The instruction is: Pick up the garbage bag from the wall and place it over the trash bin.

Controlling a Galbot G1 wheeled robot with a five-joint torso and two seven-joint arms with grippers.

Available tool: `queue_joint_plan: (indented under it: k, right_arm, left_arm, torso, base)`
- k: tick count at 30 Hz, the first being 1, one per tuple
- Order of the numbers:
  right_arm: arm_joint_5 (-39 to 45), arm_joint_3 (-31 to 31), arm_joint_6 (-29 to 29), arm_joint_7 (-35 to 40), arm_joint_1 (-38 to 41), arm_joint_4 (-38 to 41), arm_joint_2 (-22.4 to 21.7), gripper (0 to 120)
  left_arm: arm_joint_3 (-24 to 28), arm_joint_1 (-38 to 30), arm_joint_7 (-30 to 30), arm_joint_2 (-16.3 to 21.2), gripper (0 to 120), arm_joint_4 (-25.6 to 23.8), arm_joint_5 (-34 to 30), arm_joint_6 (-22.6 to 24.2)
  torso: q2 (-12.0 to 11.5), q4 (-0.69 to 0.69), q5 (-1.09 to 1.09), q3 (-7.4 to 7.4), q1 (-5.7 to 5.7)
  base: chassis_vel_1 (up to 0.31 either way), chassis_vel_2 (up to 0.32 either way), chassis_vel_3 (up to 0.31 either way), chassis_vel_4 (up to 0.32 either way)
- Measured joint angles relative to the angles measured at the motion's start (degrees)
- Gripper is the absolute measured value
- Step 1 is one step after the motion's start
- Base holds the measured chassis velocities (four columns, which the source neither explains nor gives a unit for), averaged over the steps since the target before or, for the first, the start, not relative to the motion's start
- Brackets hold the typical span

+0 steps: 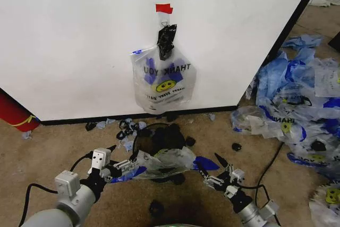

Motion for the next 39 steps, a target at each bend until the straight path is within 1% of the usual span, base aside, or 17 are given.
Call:
queue_joint_plan:
  k: [3,7,13,20,25,27,29,31,33,34,36,38,39]
  right_arm:
    - [0.9,-1.8,-1.0,1.8,0.5,1.4,-0.1,100]
    - [2.8,-7.6,-4.7,9.0,3.7,5.6,0.0,100]
    - [4.1,-11.0,-7.4,13.5,5.6,8.0,0.0,100]
    - [3.4,-13.0,-8.1,15.1,5.3,8.9,-0.7,100]
    - [2.9,-12.8,-7.7,15.1,5.1,8.6,-0.6,100]
    - [2.7,-12.4,-7.4,15.0,5.0,8.5,-0.6,100]
    - [2.6,-11.7,-7.2,14.9,5.2,8.5,-0.7,100]
    - [2.9,-11.6,-7.2,14.9,6.0,8.5,-0.8,100]
    - [3.0,-11.5,-7.2,14.8,6.1,8.5,-0.8,100]
    - [3.2,-11.5,-7.3,14.8,6.3,8.5,-0.9,100]
    - [4.2,-11.5,-7.7,14.7,7.2,8.5,-1.0,100]
    - [4.8,-11.6,-7.9,14.4,8.0,8.3,-1.0,100]
    - [5.0,-11.5,-8.1,14.2,8.3,8.2,-0.8,100]
  left_arm:
    - [0.1,-0.2,0.1,-0.2,91,0.1,0.0,0.0]
    - [0.5,-1.1,0.1,-0.7,91,0.8,-0.3,0.0]
    - [0.7,-0.9,0.3,-1.3,91,1.1,-0.3,0.0]
    - [0.7,-1.3,0.3,-1.4,91,1.5,-0.3,-0.1]
    - [0.8,-2.9,0.4,-0.7,91,2.0,-0.6,-0.1]
    - [0.7,-4.2,0.8,0.4,91,2.4,-1.5,-0.3]
    - [0.4,-6.7,1.7,3.7,91,3.2,-4.3,-0.6]
    - [0.4,-7.8,2.7,5.5,91,3.8,-5.8,-1.1]
    - [0.4,-8.1,3.1,6.0,91,4.1,-6.2,-1.3]
    - [0.4,-8.6,3.5,6.8,91,4.6,-6.6,-1.6]
    - [0.4,-10.6,5.9,9.8,91,6.5,-8.6,-2.7]
    - [0.7,-12.2,7.2,11.8,91,7.7,-10.5,-3.2]
    - [1.1,-13.4,7.8,12.6,91,8.4,-11.6,-3.5]
  torso:
    - [0.0,0.0,0.01,0.0,0.0]
    - [0.0,0.0,0.0,-0.01,0.0]
    - [0.0,0.0,0.01,0.0,0.0]
    - [0.0,0.0,0.01,0.0,0.0]
    - [0.0,0.0,0.0,-0.01,0.0]
    - [0.0,0.0,0.0,0.0,0.0]
    - [0.0,-0.02,0.01,0.0,0.0]
    - [0.0,0.02,0.0,0.0,0.0]
    - [0.0,0.01,0.0,0.0,0.0]
    - [0.0,0.01,0.0,0.0,0.0]
    - [0.0,0.0,0.0,0.0,0.0]
    - [0.0,-0.02,0.01,0.0,0.0]
    - [0.0,0.01,0.01,0.0,0.0]
  base:
    - [0.0,0.0,0.0,0.0]
    - [0.0,0.0,0.0,0.0]
    - [0.0,0.0,0.0,0.0]
    - [0.0,0.0,0.0,0.0]
    - [0.0,0.0,0.0,0.0]
    - [0.0,0.0,0.0,0.0]
    - [0.0,0.0,0.0,0.0]
    - [0.0,0.0,0.0,0.0]
    - [0.0,0.0,0.0,0.0]
    - [0.0,0.0,0.0,0.0]
    - [0.0,0.0,0.0,0.0]
    - [0.0,0.0,0.0,0.0]
    - [0.0,0.0,0.0,0.0]
